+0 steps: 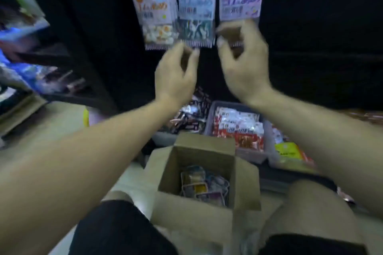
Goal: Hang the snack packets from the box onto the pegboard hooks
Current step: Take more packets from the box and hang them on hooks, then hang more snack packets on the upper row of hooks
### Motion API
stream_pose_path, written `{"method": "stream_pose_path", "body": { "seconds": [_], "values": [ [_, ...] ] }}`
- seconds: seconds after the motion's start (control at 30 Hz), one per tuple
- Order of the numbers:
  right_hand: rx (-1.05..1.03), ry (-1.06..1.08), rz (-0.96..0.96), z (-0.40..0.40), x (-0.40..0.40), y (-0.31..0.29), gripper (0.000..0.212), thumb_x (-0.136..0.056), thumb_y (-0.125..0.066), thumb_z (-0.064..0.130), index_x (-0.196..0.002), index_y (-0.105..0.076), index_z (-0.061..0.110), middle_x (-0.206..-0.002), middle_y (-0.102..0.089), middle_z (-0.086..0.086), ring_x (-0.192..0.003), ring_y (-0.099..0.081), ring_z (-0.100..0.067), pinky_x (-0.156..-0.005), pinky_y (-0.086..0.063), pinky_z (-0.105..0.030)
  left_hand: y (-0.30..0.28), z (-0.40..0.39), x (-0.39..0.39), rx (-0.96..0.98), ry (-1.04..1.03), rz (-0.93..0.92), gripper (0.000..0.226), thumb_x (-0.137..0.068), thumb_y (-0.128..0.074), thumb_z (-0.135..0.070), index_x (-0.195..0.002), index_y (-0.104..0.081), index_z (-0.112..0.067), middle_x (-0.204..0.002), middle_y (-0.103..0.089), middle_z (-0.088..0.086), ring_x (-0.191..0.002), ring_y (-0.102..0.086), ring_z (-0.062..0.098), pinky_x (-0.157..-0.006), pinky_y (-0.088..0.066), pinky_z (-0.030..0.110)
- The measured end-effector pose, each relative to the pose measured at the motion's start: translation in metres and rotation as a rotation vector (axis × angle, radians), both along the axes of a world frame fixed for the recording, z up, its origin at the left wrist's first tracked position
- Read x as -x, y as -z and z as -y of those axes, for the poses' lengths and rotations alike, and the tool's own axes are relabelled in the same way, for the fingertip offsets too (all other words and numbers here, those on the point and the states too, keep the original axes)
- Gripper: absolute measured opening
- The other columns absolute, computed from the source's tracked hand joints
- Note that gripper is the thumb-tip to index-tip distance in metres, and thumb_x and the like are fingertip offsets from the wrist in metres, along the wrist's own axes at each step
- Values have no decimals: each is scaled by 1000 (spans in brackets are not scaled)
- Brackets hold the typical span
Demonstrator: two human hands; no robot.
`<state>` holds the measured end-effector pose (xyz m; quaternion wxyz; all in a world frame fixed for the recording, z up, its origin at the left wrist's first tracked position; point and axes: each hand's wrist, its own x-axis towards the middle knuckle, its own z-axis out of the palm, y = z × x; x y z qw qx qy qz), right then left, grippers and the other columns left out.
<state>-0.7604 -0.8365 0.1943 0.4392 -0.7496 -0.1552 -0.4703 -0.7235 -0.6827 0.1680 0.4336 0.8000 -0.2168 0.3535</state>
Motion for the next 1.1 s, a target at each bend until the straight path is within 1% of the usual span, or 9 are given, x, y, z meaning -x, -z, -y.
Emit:
{"method": "stream_pose_path", "body": {
  "seconds": [0.07, 0.13, 0.23, 0.37, 0.5, 0.63, 0.77, 1.0, 1.1],
  "values": [
    [42, -34, -309, -10, 12, 76, 12, -93, -63, 4, -99, -70, 11, -94, -70, 1, -83, -63, -10, -80, -53, -29, 81, -21, 17, -84, -5, -283, 20, -103, -59, -30, -93, -63, -14, -80, -58, -7, -75, -60, 23, -70, -45, 36],
    [202, -70, -683, -14, 20, 141, 14, -94, -64, 8, -101, -71, 18, -97, -74, 2, -89, -67, -13, -85, -56, -37, 151, -42, 34, -333, -42, -629, 18, -98, -61, -39, -106, -65, -23, -93, -69, -5, -91, -71, 27, -76, -53, 36],
    [522, -173, -1232, -19, 27, 210, 23, -95, -67, 18, -117, -71, 23, -116, -75, -3, -108, -70, -24, -92, -55, -34, 219, -63, 52, -884, 14, -945, 61, -86, -62, -66, -135, -62, -29, -132, -67, 4, -124, -64, 31, -102, -53, 42],
    [671, -194, -1560, -32, 23, 277, 47, -93, -69, 22, -139, -63, 14, -135, -67, -10, -124, -64, -28, -98, -52, -31, 252, -65, 72, -996, 358, -1256, 121, -56, -65, -101, -155, -47, -34, -157, -50, 2, -144, -48, 28, -120, -42, 44],
    [613, -76, -1728, -41, 8, 348, 40, -87, -71, 14, -127, -67, 8, -125, -68, -12, -110, -69, -29, -89, -60, -35, 270, -62, 75, -1270, 448, -1154, 115, -69, -80, -79, -163, -35, -30, -166, -41, 2, -151, -38, 28, -128, -29, 47],
    [580, 81, -1832, -44, -2, 409, 67, -89, -76, 23, -147, -48, 5, -151, -44, -15, -129, -57, -35, -105, -52, -43, 290, -57, 73, -1343, 382, -1050, 80, -83, -71, -73, -148, -55, -30, -148, -58, 3, -139, -50, 28, -118, -41, 47],
    [678, 226, -1733, -49, -7, 436, 45, -101, -54, 18, -144, -41, 10, -151, -43, -15, -138, -46, -33, -110, -41, -43, 303, -57, 75, -1353, 333, -1055, 62, -87, -63, -71, -131, -67, -28, -135, -65, 2, -129, -56, 26, -111, -47, 48],
    [846, 83, -1717, -48, -9, 461, 47, -100, -54, 7, -146, -48, 16, -144, -46, -17, -129, -51, -41, -102, -50, -49, 308, -58, 77, -1368, 317, -1034, 62, -86, -60, -71, -124, -71, -24, -129, -67, 2, -124, -58, 27, -108, -49, 46],
    [835, 53, -1652, -51, -5, 463, 65, -95, -63, 3, -151, -34, 18, -142, -42, -18, -122, -58, -44, -94, -52, -49, 307, -54, 78, -1399, 309, -992, 58, -90, -61, -67, -124, -72, -21, -129, -68, 5, -123, -59, 28, -110, -47, 47]
  ]
}}
